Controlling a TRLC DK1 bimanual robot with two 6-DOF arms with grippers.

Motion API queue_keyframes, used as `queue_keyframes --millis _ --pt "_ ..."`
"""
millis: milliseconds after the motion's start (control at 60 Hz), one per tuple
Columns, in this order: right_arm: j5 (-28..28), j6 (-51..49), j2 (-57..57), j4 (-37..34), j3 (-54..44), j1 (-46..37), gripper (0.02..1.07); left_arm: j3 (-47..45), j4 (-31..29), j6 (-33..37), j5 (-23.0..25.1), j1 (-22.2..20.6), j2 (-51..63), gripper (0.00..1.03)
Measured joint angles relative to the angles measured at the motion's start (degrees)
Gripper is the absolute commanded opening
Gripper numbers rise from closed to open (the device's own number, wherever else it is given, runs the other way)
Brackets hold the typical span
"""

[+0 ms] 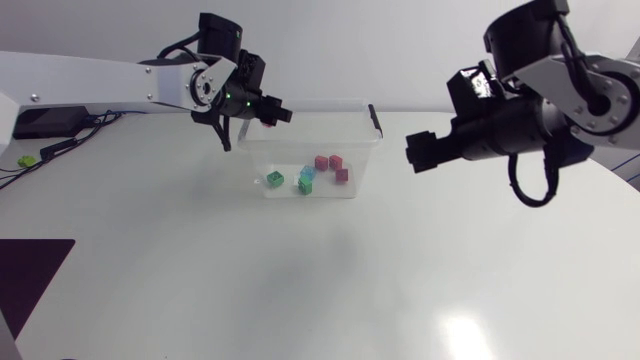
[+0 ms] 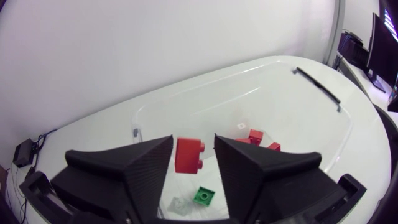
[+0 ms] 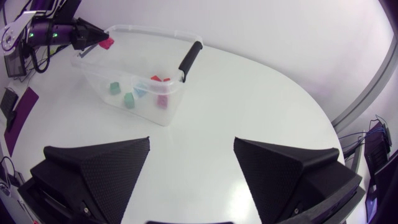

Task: Place the duplo bricks in the container

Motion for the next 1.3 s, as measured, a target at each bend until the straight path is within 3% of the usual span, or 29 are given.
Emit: queue_keyframes --millis 283,750,1150,1300 --pt "0.66 -1.73 -14.34 3.67 -10.69 -4.68 1.02 -5.79 4.0 0.0 -1.38 3.93 -4.46 0.99" --pt "4.17 -6.97 -37.53 4.63 -21.66 -13.51 1.02 -37.55 13.77 1.99 -2.19 17.33 -47.45 0.99" --pt "7.5 -9.81 -59.39 5.88 -35.01 -14.32 1.02 -58.73 15.39 4.76 -2.16 18.82 -81.15 0.99" --pt "6.84 -9.99 -63.43 7.91 -38.66 -15.04 1.02 -63.8 14.62 4.63 -2.08 18.82 -87.86 0.99"
